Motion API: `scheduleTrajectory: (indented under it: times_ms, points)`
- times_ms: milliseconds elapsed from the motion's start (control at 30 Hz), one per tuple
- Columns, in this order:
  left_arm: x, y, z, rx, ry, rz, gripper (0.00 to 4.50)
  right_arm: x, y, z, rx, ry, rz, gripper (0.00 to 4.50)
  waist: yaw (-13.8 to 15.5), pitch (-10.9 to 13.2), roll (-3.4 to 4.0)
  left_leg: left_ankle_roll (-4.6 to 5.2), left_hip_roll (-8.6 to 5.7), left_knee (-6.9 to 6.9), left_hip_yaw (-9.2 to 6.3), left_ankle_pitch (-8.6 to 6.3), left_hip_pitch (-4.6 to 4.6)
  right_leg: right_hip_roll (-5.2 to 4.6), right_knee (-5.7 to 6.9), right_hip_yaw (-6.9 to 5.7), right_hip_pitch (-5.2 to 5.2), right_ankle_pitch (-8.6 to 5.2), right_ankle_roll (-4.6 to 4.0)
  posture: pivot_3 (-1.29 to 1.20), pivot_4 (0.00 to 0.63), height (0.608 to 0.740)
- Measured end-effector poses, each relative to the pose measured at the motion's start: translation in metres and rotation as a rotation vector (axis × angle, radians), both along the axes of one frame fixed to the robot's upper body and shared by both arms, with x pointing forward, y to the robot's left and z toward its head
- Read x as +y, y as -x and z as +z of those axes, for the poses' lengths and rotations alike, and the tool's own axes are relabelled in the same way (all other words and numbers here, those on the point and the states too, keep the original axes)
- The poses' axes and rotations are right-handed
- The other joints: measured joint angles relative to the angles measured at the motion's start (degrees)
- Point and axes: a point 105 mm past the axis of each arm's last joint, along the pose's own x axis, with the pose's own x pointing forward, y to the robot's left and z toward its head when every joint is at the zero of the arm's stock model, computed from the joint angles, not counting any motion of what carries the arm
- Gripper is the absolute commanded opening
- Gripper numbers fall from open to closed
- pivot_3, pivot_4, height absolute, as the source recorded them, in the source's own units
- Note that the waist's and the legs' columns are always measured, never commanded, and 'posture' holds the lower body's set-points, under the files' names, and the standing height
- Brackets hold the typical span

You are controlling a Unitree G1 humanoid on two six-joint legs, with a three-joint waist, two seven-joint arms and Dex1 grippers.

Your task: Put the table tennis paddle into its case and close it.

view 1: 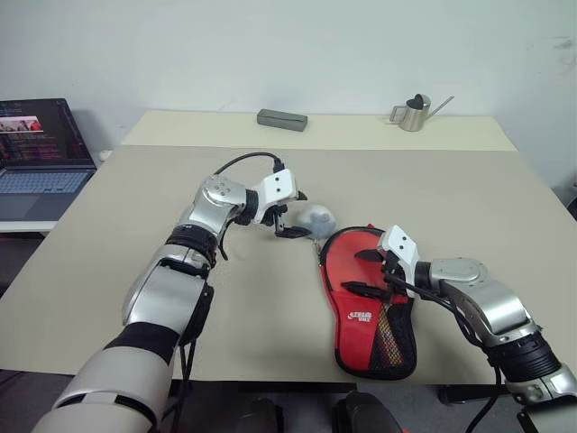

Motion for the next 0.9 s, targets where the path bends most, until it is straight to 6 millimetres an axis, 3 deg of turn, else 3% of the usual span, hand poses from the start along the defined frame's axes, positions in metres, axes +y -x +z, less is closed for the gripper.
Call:
scheduleTrajectory:
  times_ms: [267,400,700,767,900]
  points:
    - [-0.009,-0.001,-0.012,-0.009,-0.033,0.003,4.5,0.0,0.001,0.0,0.005,0.002,-0.007,4.43,0.0,0.0,-0.01,0.0,0.0,0.0,0.0,0.0,0.0,0.0,0.0,0.01,0.0,0.0,0.0,0.0,0.15,0.74]
    - [-0.015,-0.002,-0.017,-0.012,-0.034,0.016,3.59,0.001,0.001,0.0,0.006,0.0,-0.014,4.5,0.0,0.0,-0.01,0.0,0.0,0.0,0.0,0.0,0.0,0.0,0.01,0.0,0.0,0.0,0.0,0.0,0.15,0.74]
    - [-0.023,-0.001,-0.02,-0.016,-0.048,0.003,0.42,-0.001,0.001,-0.004,0.002,-0.001,-0.066,4.5,0.1,0.0,-0.07,0.0,-0.01,0.02,0.0,0.0,0.05,-0.01,0.12,0.01,0.01,0.0,0.0,0.0,0.15,0.74]
    - [-0.023,0.0,-0.021,-0.014,-0.048,0.001,0.16,-0.001,0.001,-0.005,0.002,-0.003,-0.071,4.5,0.0,-0.1,-0.09,0.0,-0.02,0.02,0.0,0.0,0.07,-0.02,0.12,0.01,0.02,0.0,0.0,0.0,0.15,0.74]
    - [-0.023,0.0,-0.022,-0.008,-0.049,-0.003,0.15,0.0,0.0,-0.007,-0.001,-0.012,-0.072,4.5,0.0,-0.2,-0.21,0.0,-0.02,0.02,0.02,0.0,0.15,-0.01,0.15,0.03,0.07,0.0,0.0,0.0,0.15,0.74]
